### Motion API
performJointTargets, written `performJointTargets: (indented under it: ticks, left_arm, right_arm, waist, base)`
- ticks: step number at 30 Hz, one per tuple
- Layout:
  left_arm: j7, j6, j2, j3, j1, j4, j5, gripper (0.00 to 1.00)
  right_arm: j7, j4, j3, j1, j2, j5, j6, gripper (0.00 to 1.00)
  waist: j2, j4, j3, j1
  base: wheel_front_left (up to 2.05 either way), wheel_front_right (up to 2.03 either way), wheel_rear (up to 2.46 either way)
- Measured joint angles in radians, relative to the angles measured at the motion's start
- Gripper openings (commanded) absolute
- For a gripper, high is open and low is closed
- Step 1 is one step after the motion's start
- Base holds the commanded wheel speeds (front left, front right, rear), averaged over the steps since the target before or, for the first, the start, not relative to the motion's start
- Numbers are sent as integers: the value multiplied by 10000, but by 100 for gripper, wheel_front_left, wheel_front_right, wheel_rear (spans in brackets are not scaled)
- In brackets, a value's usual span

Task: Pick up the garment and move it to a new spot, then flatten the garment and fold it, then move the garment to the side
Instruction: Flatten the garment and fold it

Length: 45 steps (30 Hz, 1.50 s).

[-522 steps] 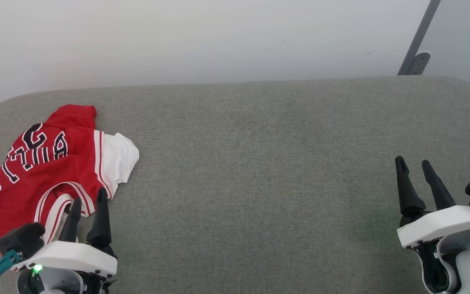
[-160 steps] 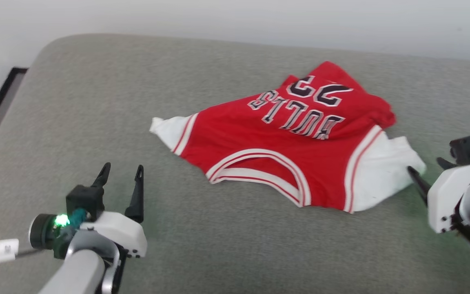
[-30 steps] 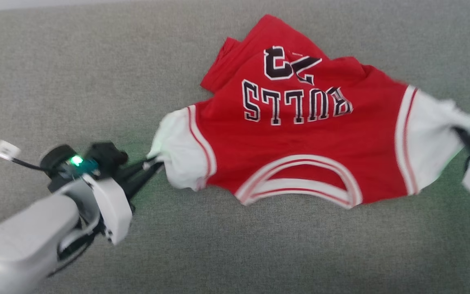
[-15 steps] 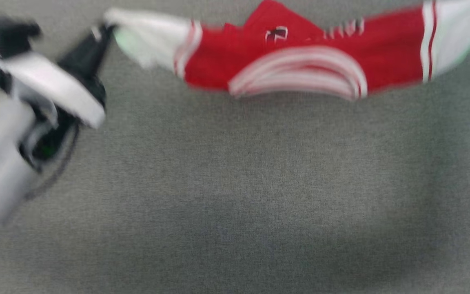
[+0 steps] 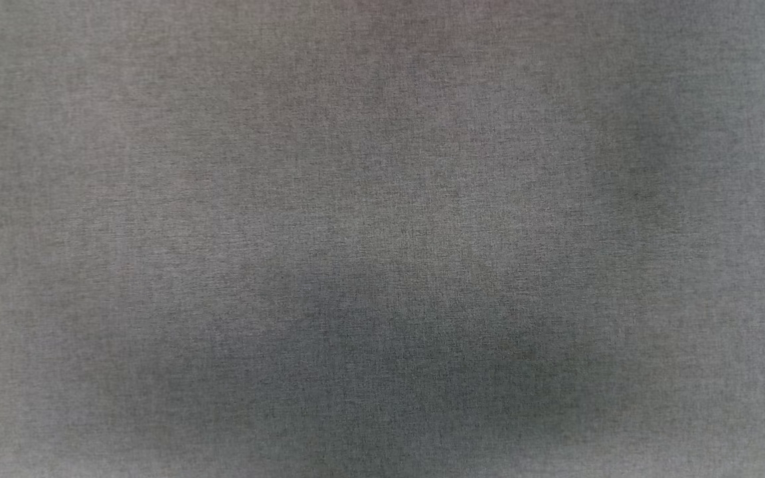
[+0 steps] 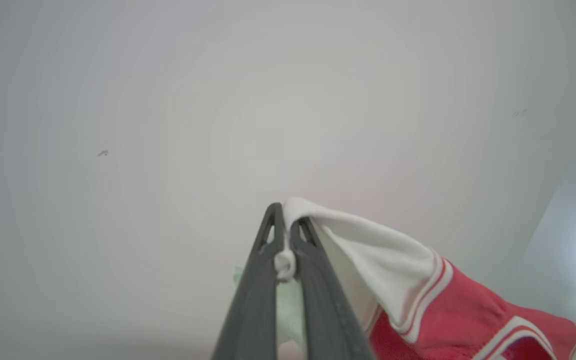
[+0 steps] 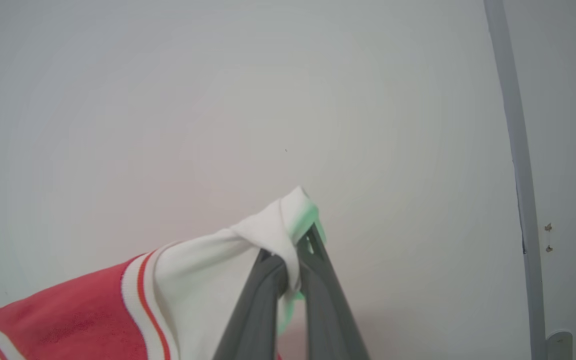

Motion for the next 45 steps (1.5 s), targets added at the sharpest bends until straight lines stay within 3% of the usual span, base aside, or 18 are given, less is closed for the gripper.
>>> performJointTargets:
  ticks: [5,11,18,25,32,36,45]
  left_arm:
    - [307,0,-188,-148,405,-675,-370,0]
    - [771,0,407,-1137,2830,-2165,-1064,0]
    - [771,0,1613,-2464,6410,-4157,-1390,0]
    - [320,0,2746,-3149,8966,-5751,-1735,0]
    - [102,0,3712,-3475,10668,-7290,-1816,0]
    - [42,0,4063,-3586,11523,-7827,-1801,0]
    - [12,0,4192,-3193,13095,-8178,-1411,0]
  right_arm:
    - [-502,1076,431,-163,-128,-6,0,0]
    - [-272,1076,1296,1921,-777,982,0,0]
    - [1206,-646,1956,6025,-1779,2199,0,0]
    - [2604,-3133,1390,9508,-2324,2516,0,0]
    - [4493,-5749,372,12649,-2242,2305,0,0]
    - [5451,-7056,-63,14188,-1825,2313,2,0]
    - [6376,-8951,-1072,16073,-863,2357,2,0]
  waist:
    - [0,76,-214,0]
    - [0,297,-615,0]
    - [0,489,-1345,0]
    - [0,621,-2125,0]
    - [0,929,-2693,0]
    - [1,1107,-2883,0]
    - [0,1311,-2991,0]
  base:
    - [0,0,0]
    - [0,0,0]
    - [0,0,0]
    - [0,0,0]
    - [0,0,0]
    - [0,0,0]
    - [0,0,0]
